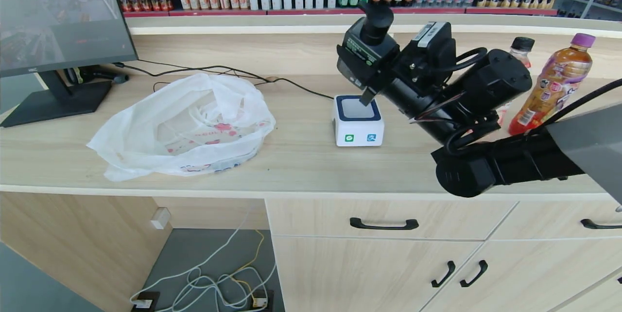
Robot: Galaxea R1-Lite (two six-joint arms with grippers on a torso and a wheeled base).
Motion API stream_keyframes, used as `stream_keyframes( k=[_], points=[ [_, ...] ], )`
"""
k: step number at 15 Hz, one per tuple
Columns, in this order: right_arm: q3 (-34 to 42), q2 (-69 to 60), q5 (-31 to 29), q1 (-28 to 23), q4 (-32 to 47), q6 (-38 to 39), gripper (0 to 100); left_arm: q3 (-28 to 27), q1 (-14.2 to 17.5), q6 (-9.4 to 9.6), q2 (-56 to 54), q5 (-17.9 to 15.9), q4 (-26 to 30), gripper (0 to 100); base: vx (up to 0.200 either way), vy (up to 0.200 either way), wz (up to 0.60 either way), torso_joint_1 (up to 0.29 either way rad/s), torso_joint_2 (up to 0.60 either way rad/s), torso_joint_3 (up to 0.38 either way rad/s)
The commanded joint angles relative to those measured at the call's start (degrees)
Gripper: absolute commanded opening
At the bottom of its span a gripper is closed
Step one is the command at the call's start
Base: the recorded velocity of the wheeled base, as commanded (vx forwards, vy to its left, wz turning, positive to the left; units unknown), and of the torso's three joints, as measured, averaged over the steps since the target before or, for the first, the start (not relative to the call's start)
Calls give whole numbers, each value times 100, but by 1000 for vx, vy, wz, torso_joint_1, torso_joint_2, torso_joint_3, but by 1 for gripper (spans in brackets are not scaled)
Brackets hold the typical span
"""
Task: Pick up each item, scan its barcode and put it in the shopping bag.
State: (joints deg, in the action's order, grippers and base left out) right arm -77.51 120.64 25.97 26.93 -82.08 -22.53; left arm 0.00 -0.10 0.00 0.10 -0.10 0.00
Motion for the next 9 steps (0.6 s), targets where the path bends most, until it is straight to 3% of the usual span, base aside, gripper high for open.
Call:
stream_keyframes(
  k=[1,5,9],
  points=[
    [-397,56,-127,5,-36,-393,0,0,1,-9,-1,1,0,100,0,0,0,0,0,0],
    [-1029,698,49,-30,-449,-946,0,0,1,0,-1,1,0,100,0,0,0,0,0,0],
    [-1170,1155,1016,-250,-757,-1641,0,0,1,-9,-1,1,0,100,0,0,0,0,0,0]
  ],
)
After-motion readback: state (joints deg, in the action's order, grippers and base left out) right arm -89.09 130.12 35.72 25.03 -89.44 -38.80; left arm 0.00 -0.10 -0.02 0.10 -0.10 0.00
